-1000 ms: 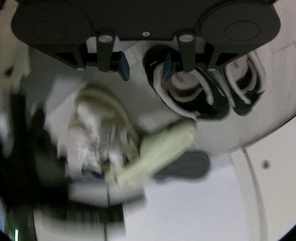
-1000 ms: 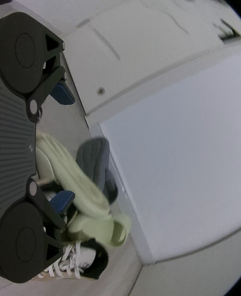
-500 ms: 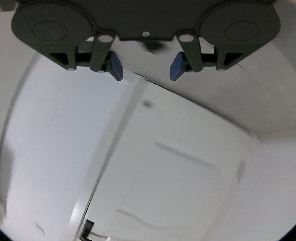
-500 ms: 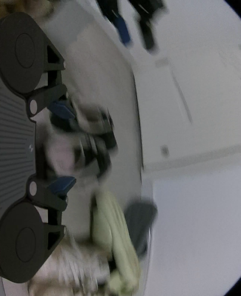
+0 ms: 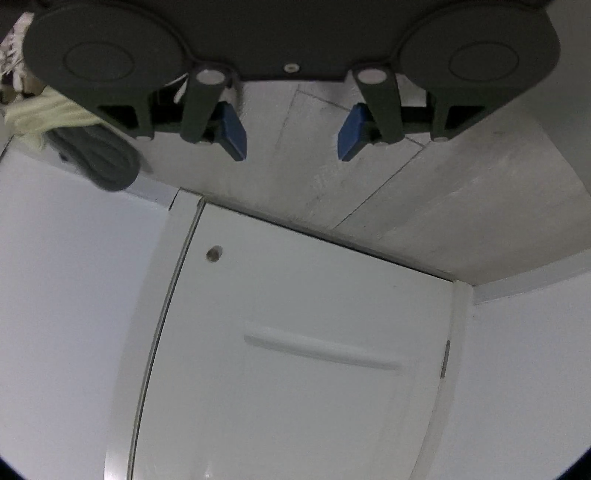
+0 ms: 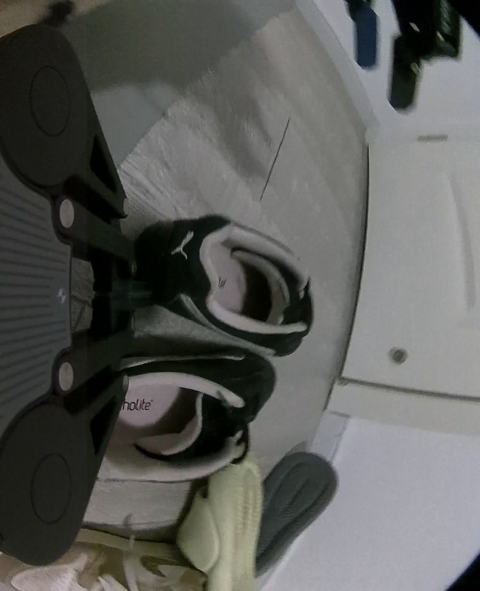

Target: Organize scattered shoes

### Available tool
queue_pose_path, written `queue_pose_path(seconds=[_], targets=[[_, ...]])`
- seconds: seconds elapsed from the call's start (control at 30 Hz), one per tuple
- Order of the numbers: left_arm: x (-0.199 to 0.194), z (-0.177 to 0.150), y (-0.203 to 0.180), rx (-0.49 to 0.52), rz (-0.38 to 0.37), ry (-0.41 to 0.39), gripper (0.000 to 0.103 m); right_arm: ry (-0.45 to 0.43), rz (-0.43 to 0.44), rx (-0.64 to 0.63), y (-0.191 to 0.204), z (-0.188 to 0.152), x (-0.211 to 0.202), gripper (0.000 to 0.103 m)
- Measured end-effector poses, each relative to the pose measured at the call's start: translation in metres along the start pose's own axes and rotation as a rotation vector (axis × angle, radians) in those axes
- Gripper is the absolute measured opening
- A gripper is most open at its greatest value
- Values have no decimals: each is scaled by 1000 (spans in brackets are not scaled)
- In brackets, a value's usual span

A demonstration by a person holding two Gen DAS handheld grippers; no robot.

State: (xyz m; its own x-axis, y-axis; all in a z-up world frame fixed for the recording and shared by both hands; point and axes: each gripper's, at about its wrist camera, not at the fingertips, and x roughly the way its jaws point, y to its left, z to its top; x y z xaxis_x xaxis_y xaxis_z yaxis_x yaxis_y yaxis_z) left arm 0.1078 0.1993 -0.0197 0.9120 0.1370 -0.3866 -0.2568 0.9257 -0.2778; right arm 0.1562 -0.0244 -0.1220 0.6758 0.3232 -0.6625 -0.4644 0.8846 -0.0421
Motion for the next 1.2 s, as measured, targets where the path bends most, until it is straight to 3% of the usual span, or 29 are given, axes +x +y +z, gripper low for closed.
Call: queue_pose_path(seconds=[0.2, 0.37, 0.5, 0.67, 0.8, 0.9, 1.03, 1.2], targets=[[11, 1, 23, -105, 32, -1, 55, -25, 29, -89, 31, 2, 9, 0], [5, 1, 42, -202, 74, -10, 55, -27, 106, -12, 35, 11, 17, 1], [1, 0, 37, -161, 97, -43, 51, -33, 72, 9, 22, 7, 9, 1], [-11, -2, 25, -89, 44, -90, 50, -40, 56, -3, 22, 13, 13, 2], [-20, -2, 34, -130, 32, -155, 63, -48, 65, -56, 46, 30, 27, 3], [-26, 1, 45, -170, 37, -227, 64, -50, 66, -82, 65, 43, 39, 3], [-32, 1, 52, -191, 118, -279, 64, -60, 121, -52, 88, 63, 61, 4], [-39, 5, 62, -254, 78, -321, 65, -92, 149, -96, 87, 67, 54, 5]])
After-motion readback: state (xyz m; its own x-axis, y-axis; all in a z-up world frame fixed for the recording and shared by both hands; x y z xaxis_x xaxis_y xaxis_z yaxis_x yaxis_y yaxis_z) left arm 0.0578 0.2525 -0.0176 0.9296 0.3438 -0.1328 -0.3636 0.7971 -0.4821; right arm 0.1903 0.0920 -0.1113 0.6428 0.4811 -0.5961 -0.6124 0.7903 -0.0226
